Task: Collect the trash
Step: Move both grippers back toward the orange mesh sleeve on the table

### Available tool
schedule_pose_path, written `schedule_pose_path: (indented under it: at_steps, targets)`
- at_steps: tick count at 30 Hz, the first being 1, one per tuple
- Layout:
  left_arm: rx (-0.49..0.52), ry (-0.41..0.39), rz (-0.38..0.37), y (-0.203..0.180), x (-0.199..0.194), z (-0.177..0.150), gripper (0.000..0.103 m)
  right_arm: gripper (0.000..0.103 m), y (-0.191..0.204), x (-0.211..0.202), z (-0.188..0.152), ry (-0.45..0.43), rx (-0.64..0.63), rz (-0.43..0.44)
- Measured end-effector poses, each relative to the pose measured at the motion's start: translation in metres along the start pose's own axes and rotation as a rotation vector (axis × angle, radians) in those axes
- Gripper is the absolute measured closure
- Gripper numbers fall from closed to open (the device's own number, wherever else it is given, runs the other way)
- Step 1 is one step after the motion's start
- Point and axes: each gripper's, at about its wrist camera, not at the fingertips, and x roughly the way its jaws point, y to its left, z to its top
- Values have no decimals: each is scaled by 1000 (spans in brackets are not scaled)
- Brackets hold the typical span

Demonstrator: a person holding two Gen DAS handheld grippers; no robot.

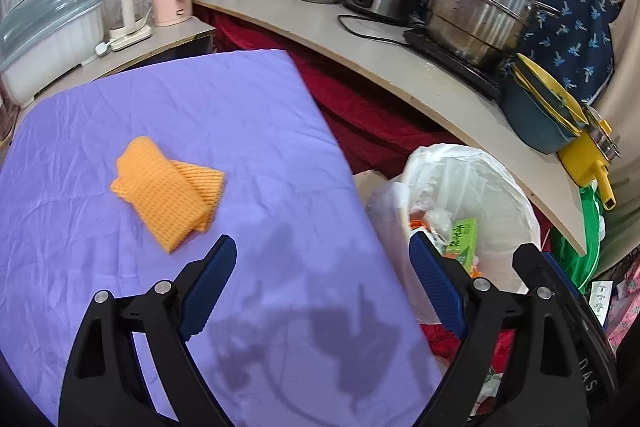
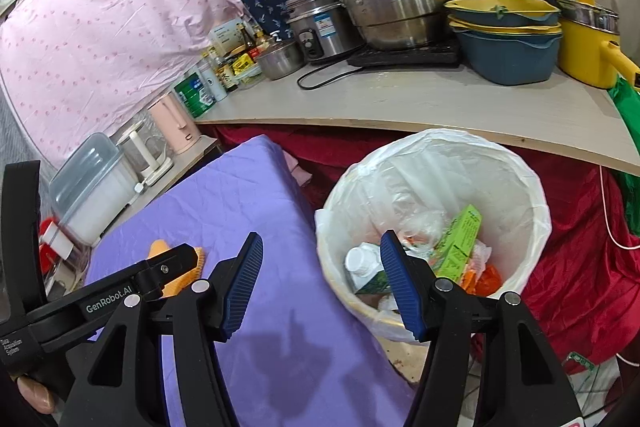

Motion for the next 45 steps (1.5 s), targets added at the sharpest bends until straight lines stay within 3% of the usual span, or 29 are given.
schedule_pose_path:
  at_steps: [29, 41, 43, 45]
  targets:
    - [-223, 30, 115, 132, -4, -13, 15, 44, 94, 58, -28, 124, -130, 112]
    - [-316, 125, 69, 159, 45, -11, 15, 44, 111, 101, -38, 189, -137, 131]
    - [-320, 144, 62, 159, 57, -10, 18, 44, 113, 109, -37, 196, -140, 130]
    - [-323, 162, 47, 160, 67, -9, 28, 44, 114, 115, -37, 199, -141, 127]
